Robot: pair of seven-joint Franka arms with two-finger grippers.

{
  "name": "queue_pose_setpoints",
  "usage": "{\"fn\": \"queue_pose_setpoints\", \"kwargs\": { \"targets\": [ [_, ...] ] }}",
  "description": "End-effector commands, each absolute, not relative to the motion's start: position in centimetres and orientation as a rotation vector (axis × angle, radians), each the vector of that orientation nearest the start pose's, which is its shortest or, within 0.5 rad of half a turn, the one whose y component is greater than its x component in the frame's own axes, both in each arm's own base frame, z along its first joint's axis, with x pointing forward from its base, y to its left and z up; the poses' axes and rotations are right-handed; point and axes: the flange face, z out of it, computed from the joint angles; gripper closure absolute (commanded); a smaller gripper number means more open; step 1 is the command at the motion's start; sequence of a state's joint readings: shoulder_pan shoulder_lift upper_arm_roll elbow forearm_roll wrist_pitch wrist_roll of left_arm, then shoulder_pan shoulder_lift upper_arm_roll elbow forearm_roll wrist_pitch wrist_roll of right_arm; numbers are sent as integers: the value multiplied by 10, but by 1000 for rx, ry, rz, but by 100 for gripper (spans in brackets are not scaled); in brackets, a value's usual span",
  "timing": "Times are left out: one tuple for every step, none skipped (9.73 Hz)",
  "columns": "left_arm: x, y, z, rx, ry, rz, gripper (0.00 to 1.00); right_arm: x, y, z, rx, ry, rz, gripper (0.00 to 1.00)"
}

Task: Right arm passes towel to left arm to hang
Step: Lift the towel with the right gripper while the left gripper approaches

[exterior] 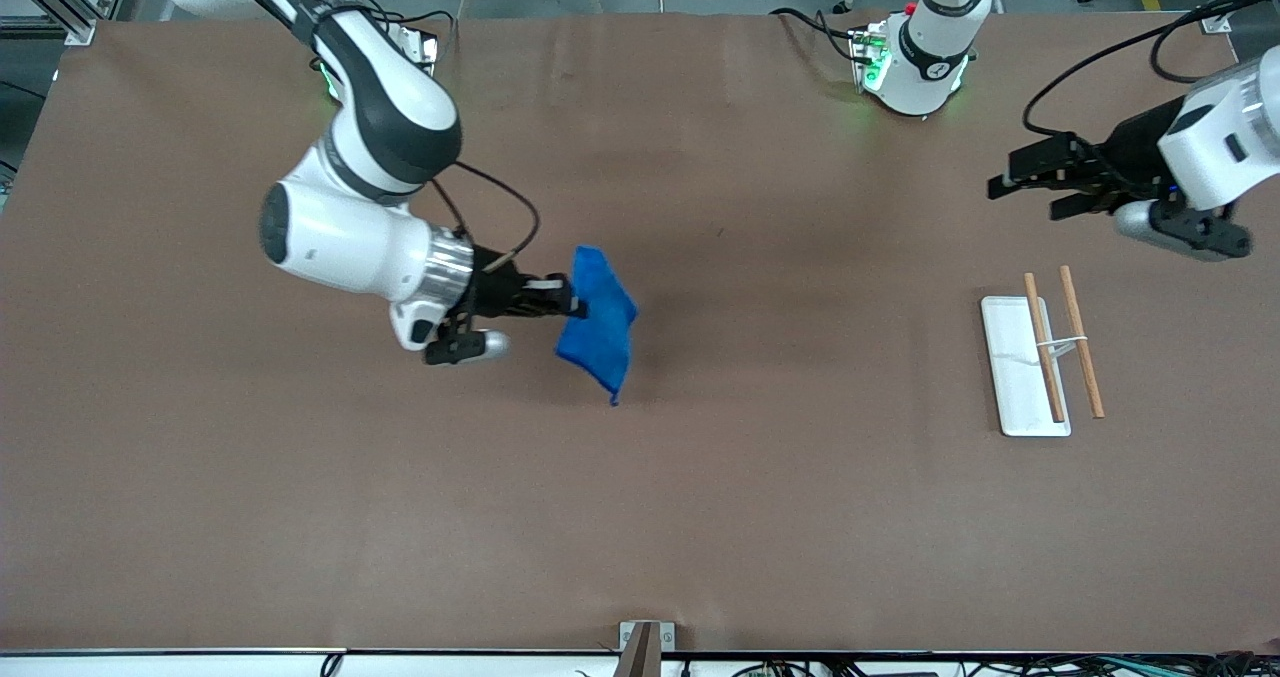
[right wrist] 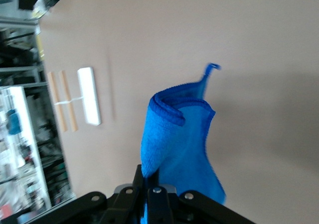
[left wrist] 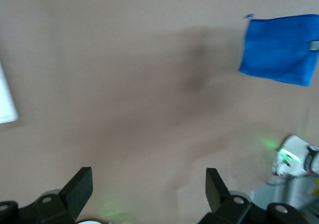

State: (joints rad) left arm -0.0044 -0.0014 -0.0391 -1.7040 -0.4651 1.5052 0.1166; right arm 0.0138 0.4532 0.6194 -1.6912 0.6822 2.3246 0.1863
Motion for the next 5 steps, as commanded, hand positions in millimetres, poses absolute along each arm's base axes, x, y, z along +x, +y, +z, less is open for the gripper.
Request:
{"fn": "queue_pose_setpoints", "kwargs": {
  "targets": [
    [531, -103, 520, -3684, 312, 425, 0, 569, 412, 413, -2160, 100, 264, 99],
    [526, -115, 503, -3735, 366, 456, 0, 556, 429, 417, -2117, 73, 293, 99],
    [520, -121, 483, -3810, 365, 513, 0, 544, 445, 418, -2074, 46, 316, 99],
    [514, -127, 462, -3858, 364, 597, 1, 536, 457, 424, -2003, 88, 352, 99],
    [511, -131, 440, -3903, 354, 686, 3, 528, 468, 433, -1945, 105, 378, 99]
  ]
}}
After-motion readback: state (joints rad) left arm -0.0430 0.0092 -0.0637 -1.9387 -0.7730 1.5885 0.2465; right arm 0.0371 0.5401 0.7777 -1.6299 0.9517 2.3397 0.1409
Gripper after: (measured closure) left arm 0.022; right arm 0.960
